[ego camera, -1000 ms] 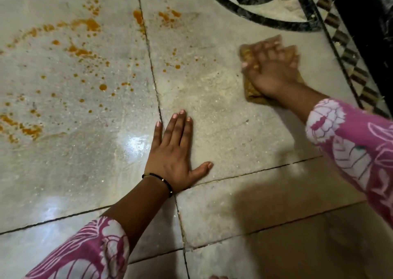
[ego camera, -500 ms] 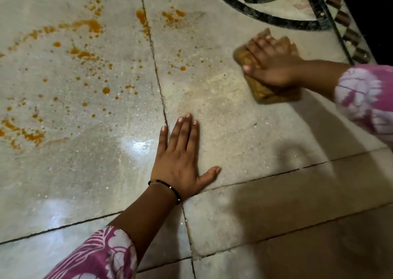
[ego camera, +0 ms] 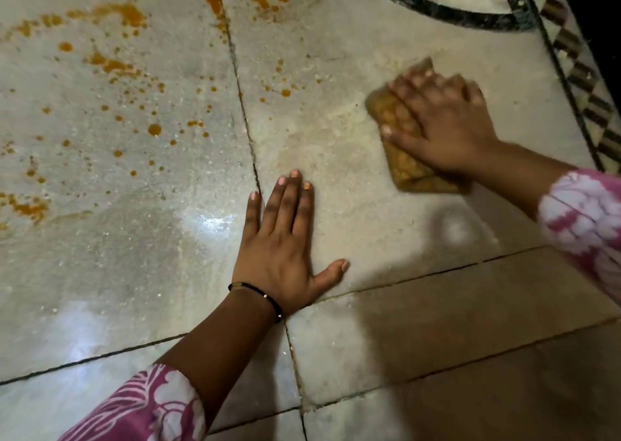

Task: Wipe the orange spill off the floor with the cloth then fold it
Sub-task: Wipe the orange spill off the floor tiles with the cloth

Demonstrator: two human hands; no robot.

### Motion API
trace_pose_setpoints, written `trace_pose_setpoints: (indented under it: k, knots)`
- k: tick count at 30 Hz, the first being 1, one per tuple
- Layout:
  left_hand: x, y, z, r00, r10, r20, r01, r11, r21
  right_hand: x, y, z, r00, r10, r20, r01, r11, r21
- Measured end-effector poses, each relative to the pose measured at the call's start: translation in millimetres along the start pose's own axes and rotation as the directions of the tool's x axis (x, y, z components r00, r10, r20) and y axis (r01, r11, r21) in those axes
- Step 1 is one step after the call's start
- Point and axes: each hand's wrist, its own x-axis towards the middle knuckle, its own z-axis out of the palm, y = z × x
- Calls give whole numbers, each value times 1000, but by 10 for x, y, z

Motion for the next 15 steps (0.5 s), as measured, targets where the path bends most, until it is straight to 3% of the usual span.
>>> trace_pose_setpoints:
  k: [3, 6, 10, 12, 15]
  knots:
    - [-11, -2, -22, 1000, -9, 26, 9, 1000, 13, 626, -295, -64, 998, 52, -24, -52, 999, 3]
    - [3, 4, -34, 999, -3, 32, 3, 1000, 5, 767, -760, -89, 989, -142, -32, 140, 988, -63]
    - [-3, -4, -14, 1000, -3, 1, 3, 1000, -6, 195, -903, 38, 943, -330, -42, 327, 942, -74]
    - [-3, -29, 5, 1000, 1, -15, -1, 1000, -2, -160, -721, 111, 939, -338, -68, 336, 941, -39]
    - [3, -20, 15, 1000, -1, -29, 1, 1000, 0, -310, -293, 96, 975, -219, -39, 220, 975, 23]
